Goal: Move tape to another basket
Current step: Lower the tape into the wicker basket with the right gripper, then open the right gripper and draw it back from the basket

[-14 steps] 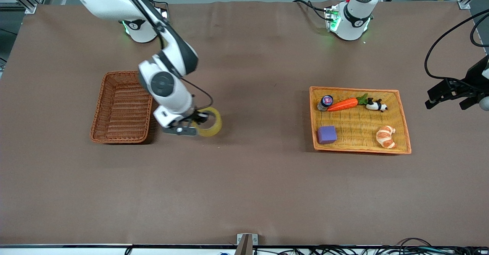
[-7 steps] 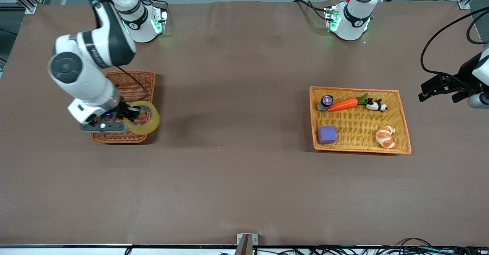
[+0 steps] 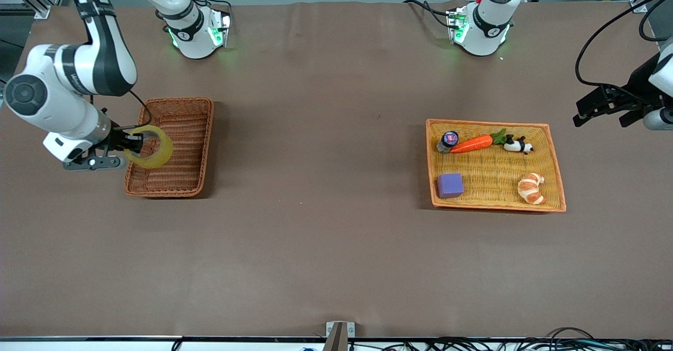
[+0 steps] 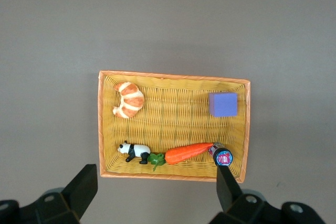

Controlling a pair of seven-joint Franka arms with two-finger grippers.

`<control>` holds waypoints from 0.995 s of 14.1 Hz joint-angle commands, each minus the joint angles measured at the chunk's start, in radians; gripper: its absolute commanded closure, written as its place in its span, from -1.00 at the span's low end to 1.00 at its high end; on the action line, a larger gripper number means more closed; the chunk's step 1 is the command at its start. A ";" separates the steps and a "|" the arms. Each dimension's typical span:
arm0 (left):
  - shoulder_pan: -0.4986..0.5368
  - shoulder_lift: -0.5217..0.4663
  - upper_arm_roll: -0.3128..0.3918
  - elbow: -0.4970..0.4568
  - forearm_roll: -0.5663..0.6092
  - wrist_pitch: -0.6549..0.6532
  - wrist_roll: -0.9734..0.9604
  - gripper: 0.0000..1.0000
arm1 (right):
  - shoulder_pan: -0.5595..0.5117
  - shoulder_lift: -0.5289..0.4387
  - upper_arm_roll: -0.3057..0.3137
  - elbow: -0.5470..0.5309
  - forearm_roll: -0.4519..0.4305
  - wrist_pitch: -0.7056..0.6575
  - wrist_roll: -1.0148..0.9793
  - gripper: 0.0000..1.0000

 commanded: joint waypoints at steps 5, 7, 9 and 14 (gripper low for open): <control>0.005 -0.012 -0.057 -0.027 0.036 0.006 -0.063 -1.00 | -0.005 0.024 -0.005 -0.228 0.001 0.292 -0.006 0.69; 0.003 -0.010 -0.061 -0.027 0.038 0.006 -0.063 -1.00 | -0.014 0.086 -0.005 -0.231 0.001 0.364 -0.030 0.34; 0.003 -0.007 -0.061 -0.024 0.041 0.008 -0.063 -1.00 | -0.020 0.097 -0.005 -0.231 0.001 0.367 -0.043 0.02; -0.003 -0.002 -0.061 -0.019 0.041 0.008 -0.055 -1.00 | -0.016 0.011 0.003 -0.191 0.001 0.341 -0.044 -1.00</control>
